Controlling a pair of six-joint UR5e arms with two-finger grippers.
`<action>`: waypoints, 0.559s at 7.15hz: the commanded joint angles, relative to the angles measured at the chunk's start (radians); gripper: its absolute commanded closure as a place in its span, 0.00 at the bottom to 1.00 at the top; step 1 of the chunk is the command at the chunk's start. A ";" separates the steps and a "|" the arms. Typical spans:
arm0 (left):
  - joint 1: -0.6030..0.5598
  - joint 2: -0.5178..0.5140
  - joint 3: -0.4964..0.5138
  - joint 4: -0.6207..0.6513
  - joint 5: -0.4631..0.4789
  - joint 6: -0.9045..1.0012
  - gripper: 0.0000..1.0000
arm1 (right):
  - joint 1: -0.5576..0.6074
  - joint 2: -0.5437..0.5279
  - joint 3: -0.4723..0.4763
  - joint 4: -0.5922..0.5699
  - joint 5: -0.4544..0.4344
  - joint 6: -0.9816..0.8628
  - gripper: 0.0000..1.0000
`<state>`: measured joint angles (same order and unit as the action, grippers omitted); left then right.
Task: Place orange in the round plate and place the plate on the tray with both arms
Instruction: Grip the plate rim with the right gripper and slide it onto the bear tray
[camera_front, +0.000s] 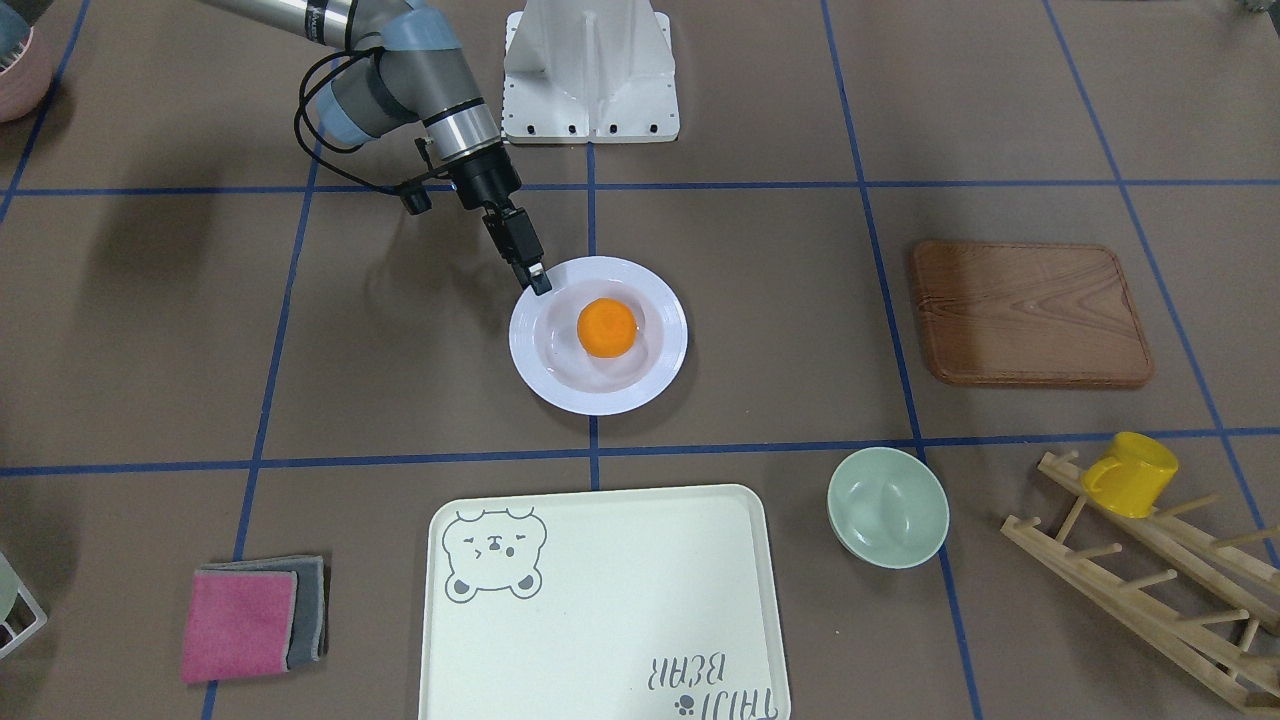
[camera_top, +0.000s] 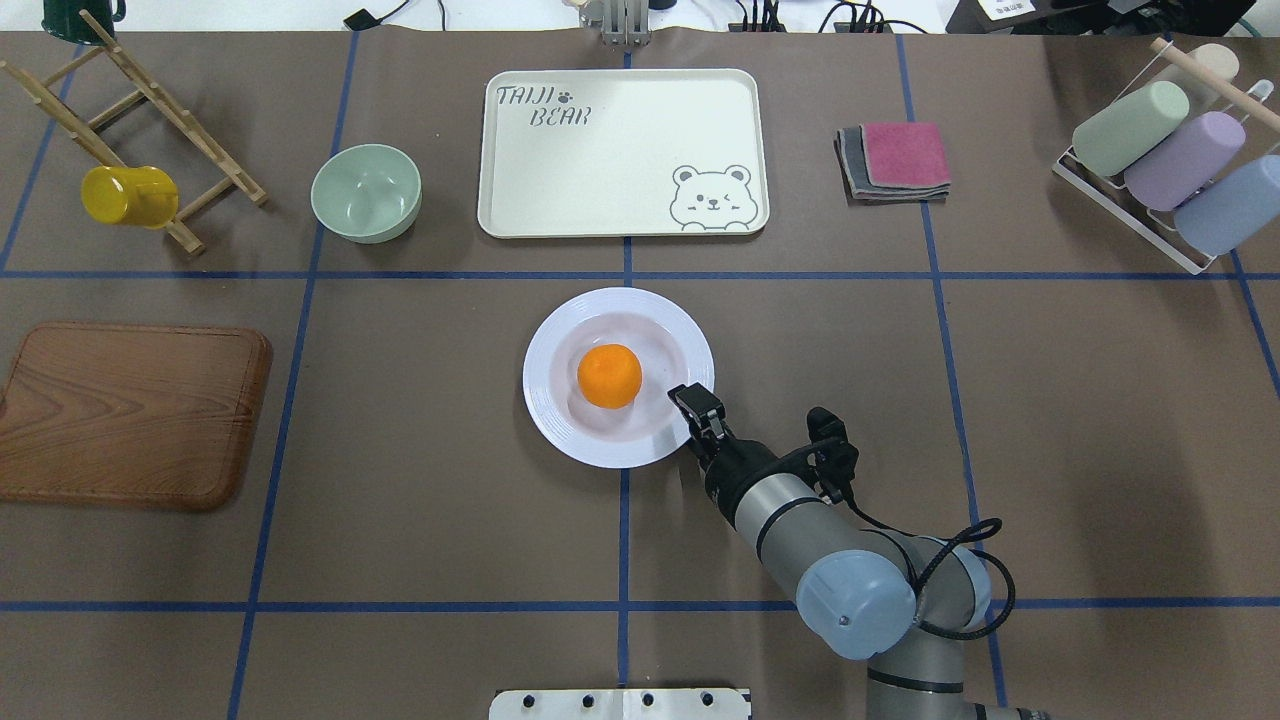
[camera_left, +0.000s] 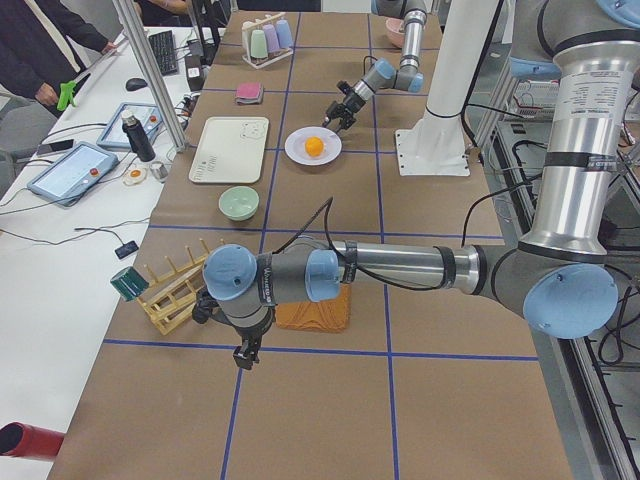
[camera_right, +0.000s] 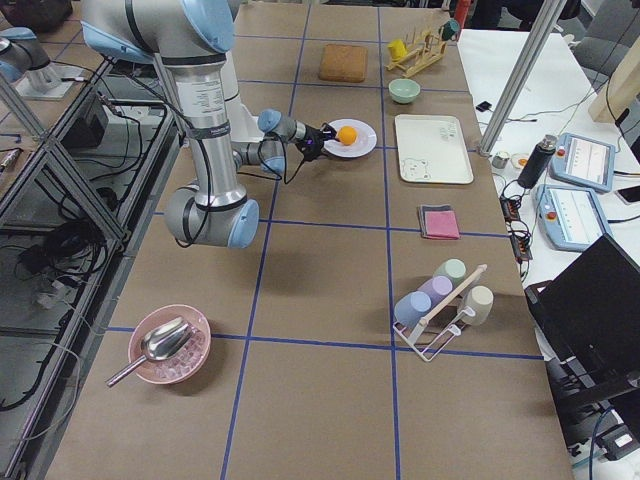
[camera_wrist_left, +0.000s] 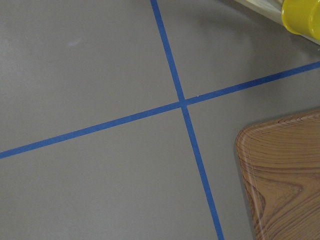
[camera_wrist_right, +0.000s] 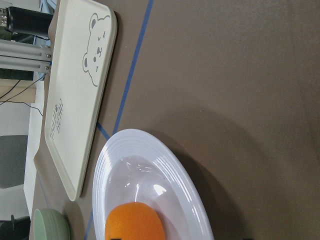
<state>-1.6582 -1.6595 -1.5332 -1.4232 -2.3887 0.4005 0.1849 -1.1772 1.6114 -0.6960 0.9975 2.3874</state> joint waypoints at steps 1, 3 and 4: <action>-0.002 0.001 -0.004 0.000 0.000 0.001 0.00 | 0.031 0.043 -0.069 0.000 0.004 0.016 0.39; -0.002 0.001 -0.005 0.000 -0.001 0.000 0.00 | 0.044 0.067 -0.080 0.001 0.006 0.054 1.00; -0.002 0.001 -0.011 0.000 -0.001 0.000 0.00 | 0.054 0.068 -0.073 0.010 0.007 0.061 1.00</action>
<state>-1.6597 -1.6583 -1.5396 -1.4235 -2.3897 0.4009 0.2281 -1.1142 1.5364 -0.6929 1.0033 2.4332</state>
